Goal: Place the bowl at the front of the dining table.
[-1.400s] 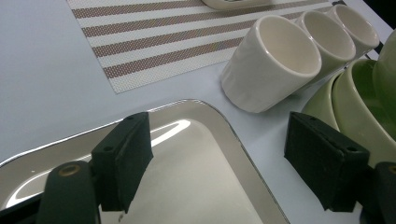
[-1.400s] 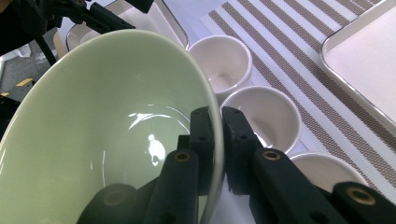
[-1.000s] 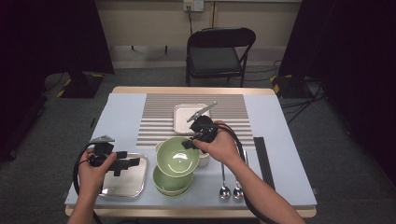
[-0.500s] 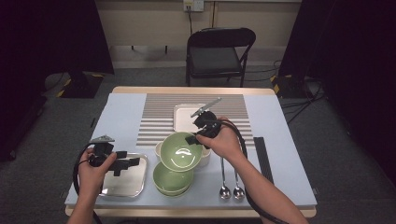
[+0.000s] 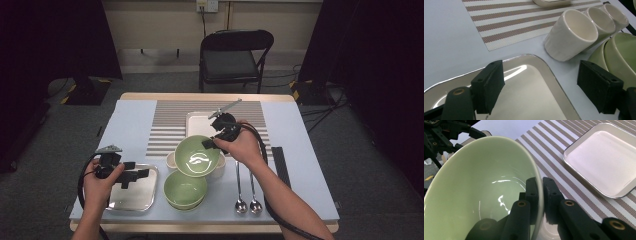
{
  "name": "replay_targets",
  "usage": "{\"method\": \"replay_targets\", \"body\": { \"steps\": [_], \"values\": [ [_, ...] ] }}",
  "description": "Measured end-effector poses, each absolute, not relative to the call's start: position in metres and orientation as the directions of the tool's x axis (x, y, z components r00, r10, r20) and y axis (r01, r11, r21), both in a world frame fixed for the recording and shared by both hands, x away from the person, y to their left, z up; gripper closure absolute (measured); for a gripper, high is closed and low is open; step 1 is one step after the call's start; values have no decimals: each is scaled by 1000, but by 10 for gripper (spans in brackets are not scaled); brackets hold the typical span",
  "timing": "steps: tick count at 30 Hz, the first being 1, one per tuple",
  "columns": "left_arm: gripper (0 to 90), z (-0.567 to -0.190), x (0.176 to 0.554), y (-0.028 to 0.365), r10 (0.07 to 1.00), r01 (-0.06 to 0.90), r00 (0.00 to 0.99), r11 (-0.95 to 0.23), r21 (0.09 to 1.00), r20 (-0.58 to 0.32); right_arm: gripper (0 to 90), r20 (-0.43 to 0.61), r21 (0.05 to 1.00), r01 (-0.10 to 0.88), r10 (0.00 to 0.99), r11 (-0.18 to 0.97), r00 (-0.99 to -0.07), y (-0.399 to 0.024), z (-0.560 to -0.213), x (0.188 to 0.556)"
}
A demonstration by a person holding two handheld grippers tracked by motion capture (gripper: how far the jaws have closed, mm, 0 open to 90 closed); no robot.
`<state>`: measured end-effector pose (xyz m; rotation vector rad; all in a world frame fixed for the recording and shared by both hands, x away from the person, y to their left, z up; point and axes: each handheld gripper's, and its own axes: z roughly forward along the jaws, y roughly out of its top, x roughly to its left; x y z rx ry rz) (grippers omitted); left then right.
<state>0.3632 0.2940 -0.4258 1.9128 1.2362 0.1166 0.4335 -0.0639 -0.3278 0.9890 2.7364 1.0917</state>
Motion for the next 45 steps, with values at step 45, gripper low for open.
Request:
{"method": "replay_targets", "body": {
  "steps": [45],
  "values": [
    [217,-424,363,296,793,705,510,-162,690,-334,837,202,649,601,656,467,-728,-75,-329,462]
  ]
}}
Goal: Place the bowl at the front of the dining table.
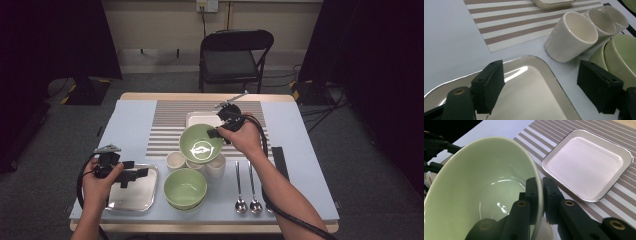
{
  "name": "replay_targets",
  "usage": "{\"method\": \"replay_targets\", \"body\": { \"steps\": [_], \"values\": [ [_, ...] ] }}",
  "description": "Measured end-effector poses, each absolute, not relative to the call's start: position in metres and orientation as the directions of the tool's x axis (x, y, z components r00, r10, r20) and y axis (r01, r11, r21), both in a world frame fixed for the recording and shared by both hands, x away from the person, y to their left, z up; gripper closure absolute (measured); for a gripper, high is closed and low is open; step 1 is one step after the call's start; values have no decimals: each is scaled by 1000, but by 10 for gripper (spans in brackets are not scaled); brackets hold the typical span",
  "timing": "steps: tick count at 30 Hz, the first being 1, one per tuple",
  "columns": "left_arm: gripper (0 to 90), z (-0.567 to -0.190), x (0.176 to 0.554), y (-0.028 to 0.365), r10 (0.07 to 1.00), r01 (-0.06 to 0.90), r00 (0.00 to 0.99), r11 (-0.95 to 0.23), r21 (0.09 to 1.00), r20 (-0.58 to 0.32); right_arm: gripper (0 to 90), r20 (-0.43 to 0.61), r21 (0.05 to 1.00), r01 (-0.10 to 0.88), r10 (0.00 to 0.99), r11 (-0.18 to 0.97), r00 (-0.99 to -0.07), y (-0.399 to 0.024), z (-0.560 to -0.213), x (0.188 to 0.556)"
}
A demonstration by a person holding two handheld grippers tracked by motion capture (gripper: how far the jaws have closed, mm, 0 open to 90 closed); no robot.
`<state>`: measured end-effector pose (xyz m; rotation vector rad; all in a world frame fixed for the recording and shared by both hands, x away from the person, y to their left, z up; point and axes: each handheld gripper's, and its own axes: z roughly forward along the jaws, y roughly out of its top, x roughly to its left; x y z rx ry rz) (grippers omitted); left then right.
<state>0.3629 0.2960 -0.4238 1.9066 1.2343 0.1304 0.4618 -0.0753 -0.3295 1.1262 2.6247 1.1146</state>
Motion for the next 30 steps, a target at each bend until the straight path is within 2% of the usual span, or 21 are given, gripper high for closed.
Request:
{"method": "replay_targets", "body": {
  "steps": [30],
  "values": [
    [218,-425,364,298,796,705,502,-151,693,-337,837,208,661,630,707,407,-676,-75,-333,484]
  ]
}}
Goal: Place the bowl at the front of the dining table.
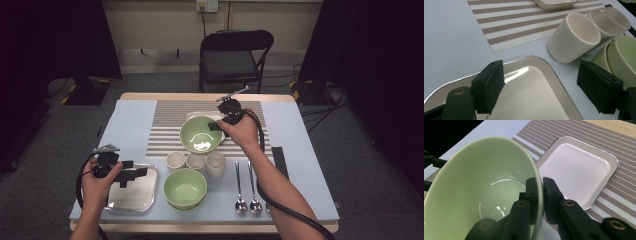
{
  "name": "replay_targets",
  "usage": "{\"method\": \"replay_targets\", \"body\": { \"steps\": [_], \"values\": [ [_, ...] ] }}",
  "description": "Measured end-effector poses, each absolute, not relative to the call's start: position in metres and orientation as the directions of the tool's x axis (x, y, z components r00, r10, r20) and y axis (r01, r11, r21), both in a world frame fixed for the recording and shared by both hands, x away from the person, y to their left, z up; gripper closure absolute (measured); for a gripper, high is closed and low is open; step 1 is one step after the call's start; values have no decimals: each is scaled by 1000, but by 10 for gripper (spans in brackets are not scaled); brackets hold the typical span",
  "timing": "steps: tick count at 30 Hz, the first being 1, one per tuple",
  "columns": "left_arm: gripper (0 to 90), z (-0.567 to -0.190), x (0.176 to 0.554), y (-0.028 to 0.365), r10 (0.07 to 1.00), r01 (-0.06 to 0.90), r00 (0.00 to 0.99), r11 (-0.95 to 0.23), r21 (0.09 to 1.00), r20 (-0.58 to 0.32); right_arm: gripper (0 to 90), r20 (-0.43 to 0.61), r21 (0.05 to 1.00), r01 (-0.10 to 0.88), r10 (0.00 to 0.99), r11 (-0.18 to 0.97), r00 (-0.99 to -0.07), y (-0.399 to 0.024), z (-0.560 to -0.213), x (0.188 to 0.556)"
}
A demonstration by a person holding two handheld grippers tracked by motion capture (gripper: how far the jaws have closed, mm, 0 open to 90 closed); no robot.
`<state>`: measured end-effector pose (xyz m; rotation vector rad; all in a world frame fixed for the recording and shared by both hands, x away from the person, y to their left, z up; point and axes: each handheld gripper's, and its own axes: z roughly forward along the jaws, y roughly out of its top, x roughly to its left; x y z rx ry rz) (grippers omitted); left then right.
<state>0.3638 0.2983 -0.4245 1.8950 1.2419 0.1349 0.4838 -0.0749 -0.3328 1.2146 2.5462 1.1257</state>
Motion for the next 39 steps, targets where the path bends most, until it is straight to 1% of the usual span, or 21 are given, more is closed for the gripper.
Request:
{"method": "replay_targets", "body": {
  "steps": [20,39],
  "values": [
    [215,-427,365,296,796,704,514,-180,687,-318,837,227,663,655,737,362,-637,-82,-337,495],
    [191,-427,365,297,800,702,507,-167,693,-321,837,237,661,669,752,339,-615,-88,-341,506]
  ]
}}
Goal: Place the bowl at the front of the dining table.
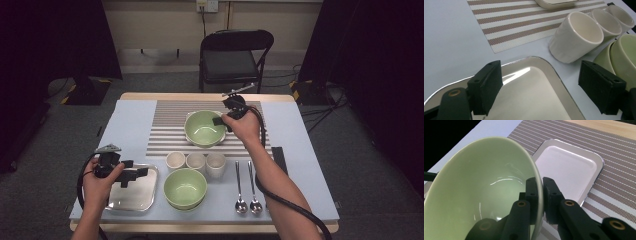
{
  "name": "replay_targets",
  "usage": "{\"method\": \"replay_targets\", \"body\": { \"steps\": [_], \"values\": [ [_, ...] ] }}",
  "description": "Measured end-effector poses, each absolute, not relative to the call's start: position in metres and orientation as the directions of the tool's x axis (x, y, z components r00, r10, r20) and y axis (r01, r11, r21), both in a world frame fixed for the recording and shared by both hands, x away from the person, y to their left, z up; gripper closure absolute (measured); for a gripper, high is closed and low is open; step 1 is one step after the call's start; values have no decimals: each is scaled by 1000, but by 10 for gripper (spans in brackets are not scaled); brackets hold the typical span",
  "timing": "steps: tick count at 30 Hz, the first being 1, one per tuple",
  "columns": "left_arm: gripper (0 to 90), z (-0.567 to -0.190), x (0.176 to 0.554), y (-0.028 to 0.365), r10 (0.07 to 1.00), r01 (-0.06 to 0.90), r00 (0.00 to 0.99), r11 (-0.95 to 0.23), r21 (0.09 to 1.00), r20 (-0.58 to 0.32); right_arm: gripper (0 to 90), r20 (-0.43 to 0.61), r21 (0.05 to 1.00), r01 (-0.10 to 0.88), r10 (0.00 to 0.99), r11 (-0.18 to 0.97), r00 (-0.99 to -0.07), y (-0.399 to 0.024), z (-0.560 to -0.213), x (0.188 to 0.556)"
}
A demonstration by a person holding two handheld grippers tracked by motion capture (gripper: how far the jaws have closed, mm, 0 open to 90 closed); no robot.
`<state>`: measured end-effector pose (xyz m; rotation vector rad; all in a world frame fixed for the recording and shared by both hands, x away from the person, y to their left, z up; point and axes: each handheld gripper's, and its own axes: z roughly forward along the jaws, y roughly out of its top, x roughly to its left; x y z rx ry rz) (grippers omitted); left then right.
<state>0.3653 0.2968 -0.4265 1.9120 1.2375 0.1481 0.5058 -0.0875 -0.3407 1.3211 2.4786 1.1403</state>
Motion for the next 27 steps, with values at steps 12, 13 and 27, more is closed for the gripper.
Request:
{"method": "replay_targets", "body": {
  "steps": [12,13,27],
  "values": [
    [189,-426,365,298,803,698,510,-176,694,-309,837,229,667,667,760,332,-608,-88,-342,511],
    [189,-426,365,298,803,699,510,-177,693,-309,837,231,666,668,760,332,-608,-88,-342,511],
    [189,-427,365,299,804,699,506,-170,695,-312,837,227,670,670,772,319,-594,-88,-345,517]
  ]
}}
